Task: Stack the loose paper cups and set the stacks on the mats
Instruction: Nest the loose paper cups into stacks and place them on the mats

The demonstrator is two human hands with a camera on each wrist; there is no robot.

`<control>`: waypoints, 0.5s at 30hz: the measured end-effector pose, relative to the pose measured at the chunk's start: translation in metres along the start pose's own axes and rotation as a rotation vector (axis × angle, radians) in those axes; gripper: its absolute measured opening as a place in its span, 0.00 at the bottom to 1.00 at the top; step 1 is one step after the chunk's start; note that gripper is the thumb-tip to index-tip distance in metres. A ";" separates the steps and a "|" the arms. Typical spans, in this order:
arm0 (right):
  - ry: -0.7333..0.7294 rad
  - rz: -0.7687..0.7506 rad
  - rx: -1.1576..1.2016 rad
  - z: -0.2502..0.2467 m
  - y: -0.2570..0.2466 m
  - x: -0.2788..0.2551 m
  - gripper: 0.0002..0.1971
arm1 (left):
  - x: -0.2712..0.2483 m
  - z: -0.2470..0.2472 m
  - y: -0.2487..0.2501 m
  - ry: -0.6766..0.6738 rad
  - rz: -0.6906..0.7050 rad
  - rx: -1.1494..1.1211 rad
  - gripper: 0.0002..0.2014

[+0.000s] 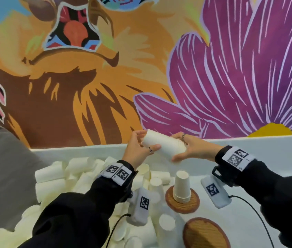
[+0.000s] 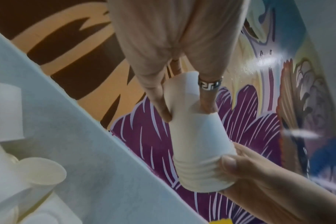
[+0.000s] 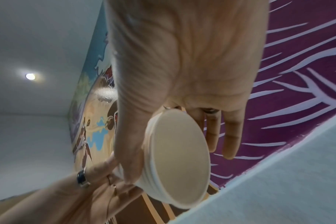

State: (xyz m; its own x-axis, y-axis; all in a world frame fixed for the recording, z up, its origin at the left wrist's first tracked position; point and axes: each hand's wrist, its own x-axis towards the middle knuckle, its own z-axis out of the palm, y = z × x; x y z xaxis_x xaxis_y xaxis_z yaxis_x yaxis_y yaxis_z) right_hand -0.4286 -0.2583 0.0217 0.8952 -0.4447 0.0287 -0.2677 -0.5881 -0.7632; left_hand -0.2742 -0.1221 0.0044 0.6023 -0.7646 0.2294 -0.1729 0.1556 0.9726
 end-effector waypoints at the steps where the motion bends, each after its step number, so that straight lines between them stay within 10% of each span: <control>1: -0.023 0.010 -0.028 0.000 0.009 -0.002 0.34 | 0.000 0.009 -0.005 -0.023 0.001 0.035 0.23; 15: -0.242 0.150 0.150 0.058 0.135 -0.070 0.42 | -0.035 0.098 -0.066 -0.514 -0.134 0.682 0.19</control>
State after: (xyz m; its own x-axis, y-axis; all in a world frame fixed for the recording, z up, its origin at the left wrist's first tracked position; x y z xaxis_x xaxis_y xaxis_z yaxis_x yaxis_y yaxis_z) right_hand -0.5069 -0.2667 -0.1207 0.9133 -0.3349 -0.2318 -0.3635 -0.4138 -0.8347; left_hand -0.3602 -0.1663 -0.0714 0.2526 -0.9632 -0.0915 -0.6549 -0.2398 0.7167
